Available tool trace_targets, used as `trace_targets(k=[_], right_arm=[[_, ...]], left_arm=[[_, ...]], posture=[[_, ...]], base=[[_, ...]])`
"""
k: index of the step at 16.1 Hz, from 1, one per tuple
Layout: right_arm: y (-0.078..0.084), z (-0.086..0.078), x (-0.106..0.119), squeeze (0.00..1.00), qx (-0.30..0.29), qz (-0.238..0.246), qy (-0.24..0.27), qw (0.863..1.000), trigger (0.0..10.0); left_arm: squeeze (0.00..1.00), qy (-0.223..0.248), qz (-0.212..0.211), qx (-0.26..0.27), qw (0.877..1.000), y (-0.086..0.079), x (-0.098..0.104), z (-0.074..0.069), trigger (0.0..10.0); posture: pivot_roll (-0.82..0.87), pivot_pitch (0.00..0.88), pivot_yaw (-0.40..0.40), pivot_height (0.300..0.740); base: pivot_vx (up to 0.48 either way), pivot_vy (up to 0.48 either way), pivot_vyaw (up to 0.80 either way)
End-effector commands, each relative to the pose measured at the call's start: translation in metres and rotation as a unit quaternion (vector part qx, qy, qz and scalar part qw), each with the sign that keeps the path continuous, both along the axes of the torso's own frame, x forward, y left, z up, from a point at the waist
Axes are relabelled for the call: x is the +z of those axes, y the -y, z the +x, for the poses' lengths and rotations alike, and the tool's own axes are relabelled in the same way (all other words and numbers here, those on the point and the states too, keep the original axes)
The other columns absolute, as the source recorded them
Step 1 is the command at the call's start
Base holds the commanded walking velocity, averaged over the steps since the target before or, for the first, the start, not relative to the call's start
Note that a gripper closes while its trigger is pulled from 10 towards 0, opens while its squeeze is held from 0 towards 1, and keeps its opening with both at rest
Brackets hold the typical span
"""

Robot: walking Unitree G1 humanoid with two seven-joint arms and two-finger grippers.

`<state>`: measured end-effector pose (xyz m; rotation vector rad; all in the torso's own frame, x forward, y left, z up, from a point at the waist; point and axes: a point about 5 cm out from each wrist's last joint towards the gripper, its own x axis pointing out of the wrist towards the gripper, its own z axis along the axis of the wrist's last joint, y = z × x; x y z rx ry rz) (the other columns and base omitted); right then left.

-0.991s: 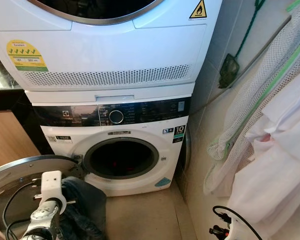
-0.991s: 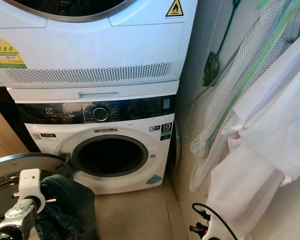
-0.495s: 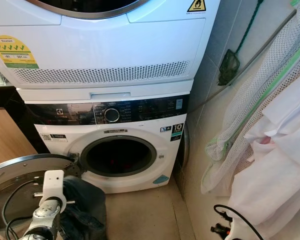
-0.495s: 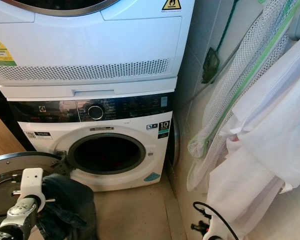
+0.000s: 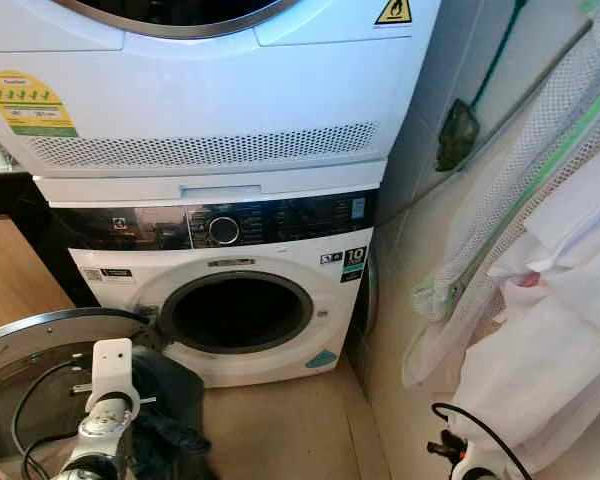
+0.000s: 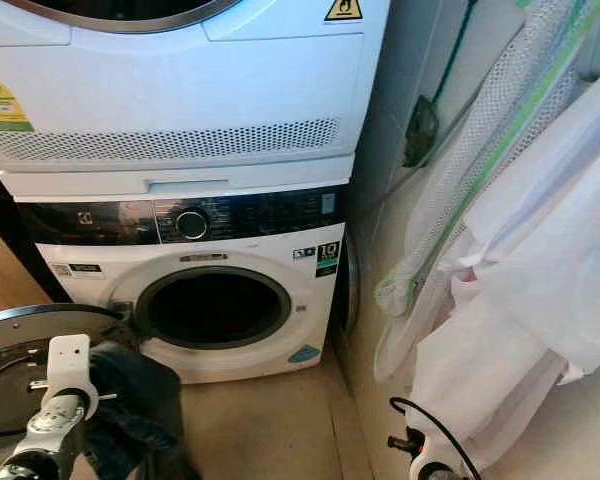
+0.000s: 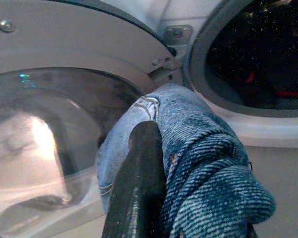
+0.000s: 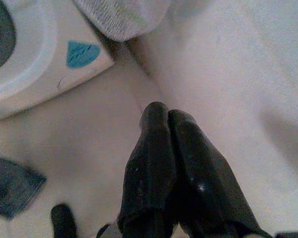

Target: Clothes washing

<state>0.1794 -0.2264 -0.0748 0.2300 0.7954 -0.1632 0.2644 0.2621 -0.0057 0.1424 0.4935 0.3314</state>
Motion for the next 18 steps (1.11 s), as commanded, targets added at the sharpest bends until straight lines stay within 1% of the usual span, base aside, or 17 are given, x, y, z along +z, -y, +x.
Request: trace_targets(k=[1,2,3,5,6,8,11,13,16,18], right_arm=[[-0.002,-0.002,-0.002,0.0,0.014,0.01,-0.012,1.0,10.0],[-0.004,-0.003,-0.003,0.0,0.029,0.02,-0.021,0.999,10.0],[-0.004,-0.004,-0.004,0.0,0.06,0.012,-0.039,0.997,10.0],[-0.004,-0.005,-0.004,0.0,0.073,0.002,-0.046,0.996,10.0],[-0.002,-0.005,-0.004,0.0,0.075,-0.015,-0.049,0.996,10.0],[-0.001,-0.005,-0.004,0.0,0.073,-0.027,-0.048,0.996,10.0],[-0.001,-0.004,-0.003,0.0,0.082,-0.026,-0.044,0.995,10.0],[-0.002,-0.005,-0.004,0.0,0.087,-0.033,-0.048,0.994,10.0],[0.002,-0.011,-0.006,0.0,0.062,-0.046,-0.055,0.995,10.0],[0.005,-0.016,-0.007,0.0,0.067,-0.053,-0.06,0.995,10.0]], left_arm=[[0.0,0.024,0.01,-0.01,1.0,0.002,0.008,0.007,10.0],[0.0,0.022,0.01,-0.01,1.0,0.003,0.007,0.007,10.0],[0.0,0.021,0.006,-0.006,1.0,0.005,0.005,0.007,10.0],[0.0,0.018,0.005,-0.007,1.0,0.006,0.005,0.006,10.0],[0.0,0.019,0.002,-0.002,1.0,0.007,0.005,0.007,10.0],[0.0,0.02,0.001,-0.004,1.0,0.009,0.006,0.009,10.0],[0.0,0.021,0.001,-0.005,1.0,0.01,0.007,0.011,10.0],[0.0,0.017,0.002,0.006,1.0,0.007,0.006,0.009,10.0],[0.0,0.013,0.003,0.01,1.0,0.005,0.005,0.008,10.0],[0.0,0.009,0.004,0.011,1.0,0.005,0.003,0.006,10.0]], posture=[[0.03,0.0,-0.017,0.74],[0.03,0.0,-0.013,0.74],[0.03,0.0,-0.013,0.74],[0.03,0.0,-0.012,0.74],[0.03,0.0,-0.007,0.74],[0.02,0.0,-0.006,0.74],[0.02,0.0,-0.006,0.74],[0.03,0.003,-0.006,0.74],[0.03,0.048,-0.005,0.74],[0.05,0.068,-0.033,0.74]], base=[[0.0,0.0,0.0],[0.0,0.0,0.0],[0.0,0.0,0.0],[0.0,0.0,0.0],[0.0,0.0,0.0],[0.0,0.0,0.0],[0.0,0.0,0.0],[0.0,0.0,0.0],[0.0,0.0,0.0],[0.0,0.0,0.0]])
